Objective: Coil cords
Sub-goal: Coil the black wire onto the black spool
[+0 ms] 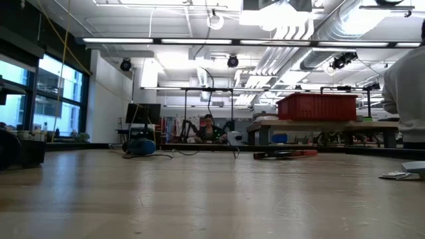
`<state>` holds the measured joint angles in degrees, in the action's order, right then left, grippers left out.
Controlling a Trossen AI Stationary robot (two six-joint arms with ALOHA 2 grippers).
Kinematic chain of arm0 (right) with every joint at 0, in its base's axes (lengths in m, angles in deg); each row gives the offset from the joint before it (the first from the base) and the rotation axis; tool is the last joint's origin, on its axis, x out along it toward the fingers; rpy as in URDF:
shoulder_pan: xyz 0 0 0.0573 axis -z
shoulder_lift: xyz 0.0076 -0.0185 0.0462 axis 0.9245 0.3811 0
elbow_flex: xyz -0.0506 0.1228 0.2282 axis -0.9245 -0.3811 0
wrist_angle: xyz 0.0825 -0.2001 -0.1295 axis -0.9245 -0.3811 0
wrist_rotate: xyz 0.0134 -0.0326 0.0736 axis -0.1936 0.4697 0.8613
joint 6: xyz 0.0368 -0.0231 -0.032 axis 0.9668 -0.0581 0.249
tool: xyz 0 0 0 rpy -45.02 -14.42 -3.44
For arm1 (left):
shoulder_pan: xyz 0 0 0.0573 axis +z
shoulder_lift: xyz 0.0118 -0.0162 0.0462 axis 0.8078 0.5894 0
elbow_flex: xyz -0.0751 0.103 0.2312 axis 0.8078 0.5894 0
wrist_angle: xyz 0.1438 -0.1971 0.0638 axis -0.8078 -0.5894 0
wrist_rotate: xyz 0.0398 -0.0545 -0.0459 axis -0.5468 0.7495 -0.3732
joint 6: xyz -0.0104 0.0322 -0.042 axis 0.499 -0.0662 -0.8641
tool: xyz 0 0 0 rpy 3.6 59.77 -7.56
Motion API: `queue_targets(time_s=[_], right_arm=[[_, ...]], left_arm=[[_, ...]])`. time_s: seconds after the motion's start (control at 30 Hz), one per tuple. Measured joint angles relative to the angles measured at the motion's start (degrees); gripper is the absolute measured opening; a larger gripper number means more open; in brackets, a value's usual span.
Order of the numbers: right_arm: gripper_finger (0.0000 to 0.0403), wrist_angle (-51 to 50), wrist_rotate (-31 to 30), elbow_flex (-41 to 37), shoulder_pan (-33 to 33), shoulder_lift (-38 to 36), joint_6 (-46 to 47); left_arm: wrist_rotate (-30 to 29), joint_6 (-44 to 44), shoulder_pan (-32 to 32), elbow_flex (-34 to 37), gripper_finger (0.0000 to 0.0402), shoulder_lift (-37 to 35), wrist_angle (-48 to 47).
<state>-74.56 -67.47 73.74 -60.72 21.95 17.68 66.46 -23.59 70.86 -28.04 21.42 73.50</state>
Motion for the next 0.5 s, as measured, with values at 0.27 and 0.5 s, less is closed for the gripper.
queue_targets(time_s=[0.27,0.5], right_arm=[[0.0,3.9,2.41,-0.02,-0.55,1.39,1.44],[0.0,7.95,5.61,0.04,-0.52,1.93,3.98]], left_arm=[[0.76,-2.3,1.27,-0.02,0.0,1.52,9.49],[-0.21,0.83,3.96,-0.02,0.0,1.55,12.03]])
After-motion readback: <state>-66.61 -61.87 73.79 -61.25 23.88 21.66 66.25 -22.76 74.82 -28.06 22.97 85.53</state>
